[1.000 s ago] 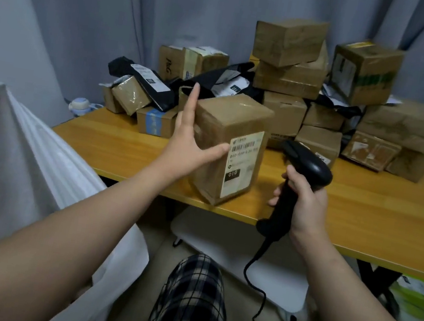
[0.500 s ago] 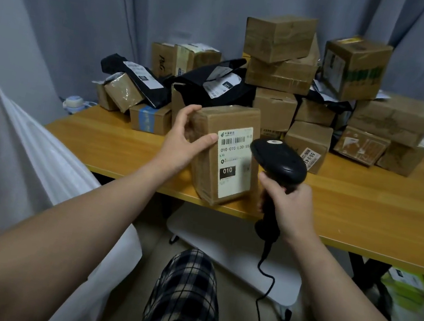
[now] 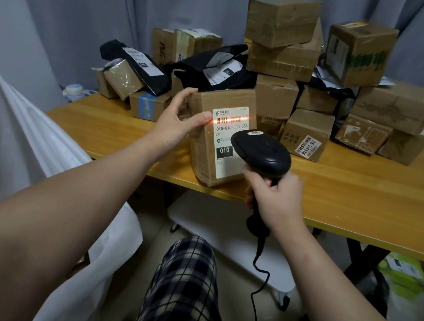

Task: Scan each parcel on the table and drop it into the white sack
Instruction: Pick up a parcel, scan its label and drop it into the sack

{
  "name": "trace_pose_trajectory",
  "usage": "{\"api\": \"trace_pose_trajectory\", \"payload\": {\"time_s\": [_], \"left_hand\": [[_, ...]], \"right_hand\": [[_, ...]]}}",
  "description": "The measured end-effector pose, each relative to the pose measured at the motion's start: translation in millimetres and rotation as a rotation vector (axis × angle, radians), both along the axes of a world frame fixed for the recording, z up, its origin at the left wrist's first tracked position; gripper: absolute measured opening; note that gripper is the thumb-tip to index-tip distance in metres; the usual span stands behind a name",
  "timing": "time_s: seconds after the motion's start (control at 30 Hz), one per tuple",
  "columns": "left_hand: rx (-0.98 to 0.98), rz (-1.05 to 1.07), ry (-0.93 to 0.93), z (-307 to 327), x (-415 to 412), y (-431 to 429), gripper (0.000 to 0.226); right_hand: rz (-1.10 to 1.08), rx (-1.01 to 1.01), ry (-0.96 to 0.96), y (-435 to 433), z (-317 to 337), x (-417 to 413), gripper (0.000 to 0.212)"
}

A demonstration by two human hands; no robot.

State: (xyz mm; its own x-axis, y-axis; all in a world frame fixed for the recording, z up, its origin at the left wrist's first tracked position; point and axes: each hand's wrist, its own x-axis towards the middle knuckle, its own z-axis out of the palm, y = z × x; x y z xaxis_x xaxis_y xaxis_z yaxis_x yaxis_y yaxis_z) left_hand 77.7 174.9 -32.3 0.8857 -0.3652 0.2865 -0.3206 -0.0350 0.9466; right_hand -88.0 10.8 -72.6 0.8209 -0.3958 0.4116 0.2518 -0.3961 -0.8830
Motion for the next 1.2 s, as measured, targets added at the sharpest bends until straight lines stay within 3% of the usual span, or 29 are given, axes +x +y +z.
{"api": "trace_pose_trajectory", "payload": {"time_s": [0.5, 0.73, 1.03, 1.2], "left_hand": [[-0.029, -0.03, 0.02, 0, -1, 1, 0.062], [-0.057, -0.018, 0.044, -1, 0, 4, 0.064], [-0.058, -0.018, 0.045, -1, -4, 2, 0.064], [-0.077, -0.02, 0.038, -1, -5, 2, 0.064]], "right_hand": [[0.024, 0.013, -0.01, 1, 0, 0, 0.018], [0.033, 0.072, -0.084, 2, -14, -3, 0.048], [0.048, 0.122, -0.105, 3, -24, -6, 0.035], [0.053, 0.137, -0.105, 3, -27, -5, 0.041]]}}
